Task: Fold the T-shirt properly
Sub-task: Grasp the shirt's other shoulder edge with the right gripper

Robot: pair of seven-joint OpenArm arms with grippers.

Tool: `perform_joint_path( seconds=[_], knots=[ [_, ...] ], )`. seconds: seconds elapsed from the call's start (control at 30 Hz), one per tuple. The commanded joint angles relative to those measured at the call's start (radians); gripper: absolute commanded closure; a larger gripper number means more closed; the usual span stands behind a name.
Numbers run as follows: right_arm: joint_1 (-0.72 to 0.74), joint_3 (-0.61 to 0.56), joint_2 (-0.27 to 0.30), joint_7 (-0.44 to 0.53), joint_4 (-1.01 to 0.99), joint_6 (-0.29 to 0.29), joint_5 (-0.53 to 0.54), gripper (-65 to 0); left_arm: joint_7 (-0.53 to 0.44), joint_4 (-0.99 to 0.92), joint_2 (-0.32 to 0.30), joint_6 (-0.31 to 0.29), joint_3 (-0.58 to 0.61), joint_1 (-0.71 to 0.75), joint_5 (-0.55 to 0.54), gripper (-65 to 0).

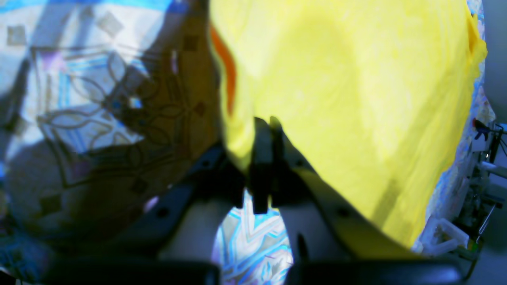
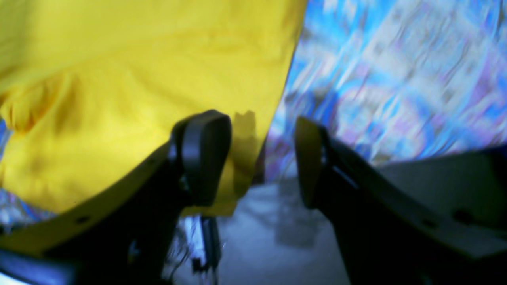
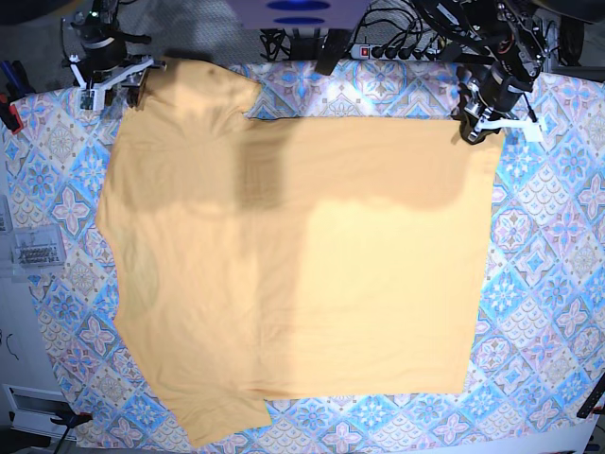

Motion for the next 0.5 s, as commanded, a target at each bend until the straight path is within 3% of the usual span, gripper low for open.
perform_joint_path(
  seconds=[0.0, 0.3, 0.47],
  knots=[
    [-0.008, 0.007, 0.006, 0.023, 0.005, 0.006, 0.012, -30.5, -0.01, 0.014, -0.006, -0.007, -0.004, 0.002, -0.014, 0.0],
    [0.032, -0.002, 0.006, 0.021, -0.075, 0.008, 0.046, -30.7, -0.009, 0.014, -0.027, -0.007, -0.002, 0.002, -0.018, 0.0],
    [0.042, 0.002, 0.006, 0.021, -0.104, 0.086, 0.046, -30.7, -0.009, 0.014, -0.027, -0.007, -0.004, 0.002, -0.018, 0.0]
  ],
)
